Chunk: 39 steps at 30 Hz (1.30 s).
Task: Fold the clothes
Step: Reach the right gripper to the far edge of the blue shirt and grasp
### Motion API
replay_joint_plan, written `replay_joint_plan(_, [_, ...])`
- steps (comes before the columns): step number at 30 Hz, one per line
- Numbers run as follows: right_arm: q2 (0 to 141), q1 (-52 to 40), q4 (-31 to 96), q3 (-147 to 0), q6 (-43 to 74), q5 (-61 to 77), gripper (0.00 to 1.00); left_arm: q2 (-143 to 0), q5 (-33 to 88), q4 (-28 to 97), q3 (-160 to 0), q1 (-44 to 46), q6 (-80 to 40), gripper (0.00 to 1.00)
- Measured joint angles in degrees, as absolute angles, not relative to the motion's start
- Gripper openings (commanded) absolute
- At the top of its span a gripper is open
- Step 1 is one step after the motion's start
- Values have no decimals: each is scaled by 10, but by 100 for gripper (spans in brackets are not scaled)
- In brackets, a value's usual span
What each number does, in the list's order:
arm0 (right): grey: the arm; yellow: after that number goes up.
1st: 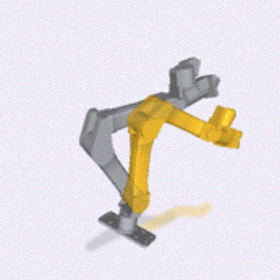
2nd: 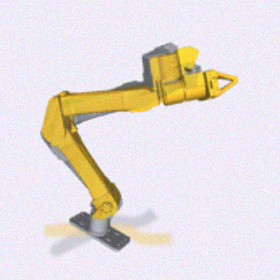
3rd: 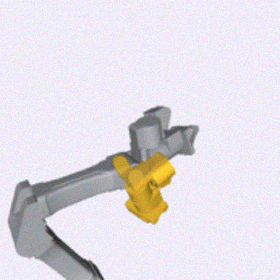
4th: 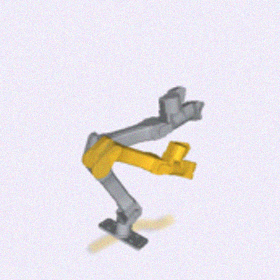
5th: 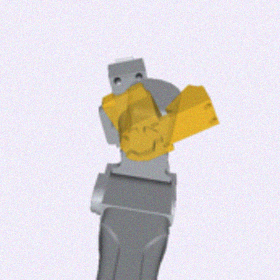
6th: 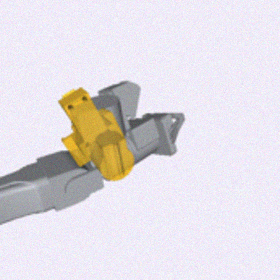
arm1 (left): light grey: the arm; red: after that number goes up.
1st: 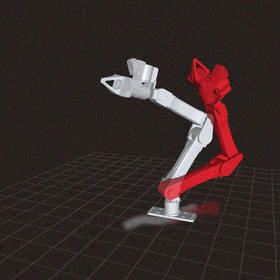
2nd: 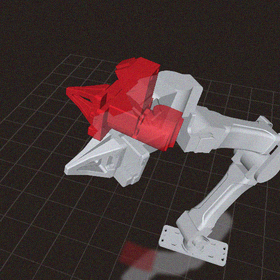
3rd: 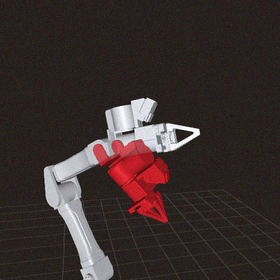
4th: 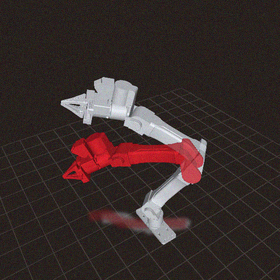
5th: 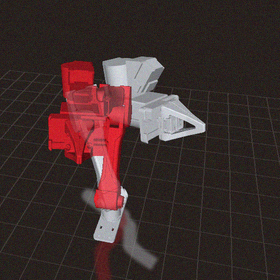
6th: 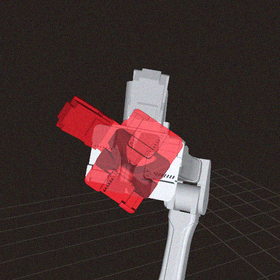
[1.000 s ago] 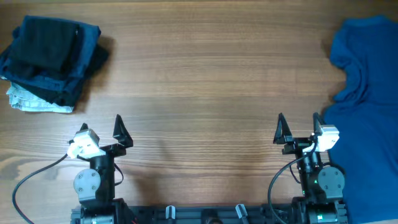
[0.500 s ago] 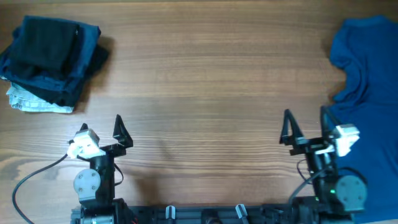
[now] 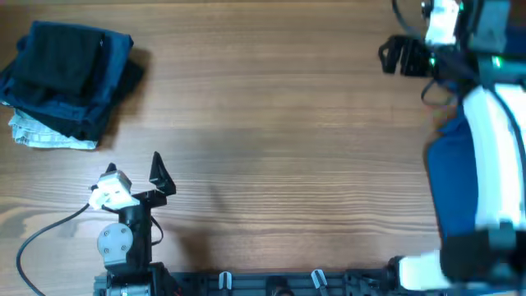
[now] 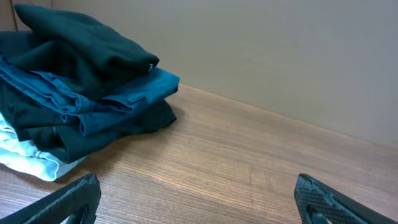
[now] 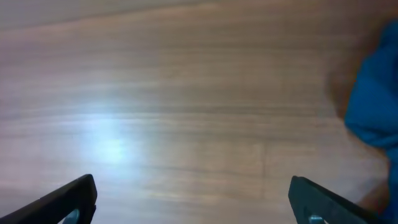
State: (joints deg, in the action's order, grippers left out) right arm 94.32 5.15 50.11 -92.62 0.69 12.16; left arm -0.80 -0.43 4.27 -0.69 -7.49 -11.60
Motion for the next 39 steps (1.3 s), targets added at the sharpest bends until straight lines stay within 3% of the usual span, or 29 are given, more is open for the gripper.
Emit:
replay_joint_plan(8, [1076,104,479,-931,-7,-13,100,-8,-4,43,-7,-75,-116,100])
replay_joint_plan(12, [1121,158,467,-931,-14,-35,83,-8,-4,43,-7,-75,-116,100])
replay_joint_plan(22, [1218,196,351,-932,-40,-48,79,-8,-4,43,-7,-75,-116,100])
replay_joint_plan(35, [1231,196,462,-932,51,-145,77,-8,-4,43,-7,-75,-116,100])
replay_joint_plan(39, [1231,196,485,-931,70,-164,71,-8,-4,43,-7,-75,-116,100])
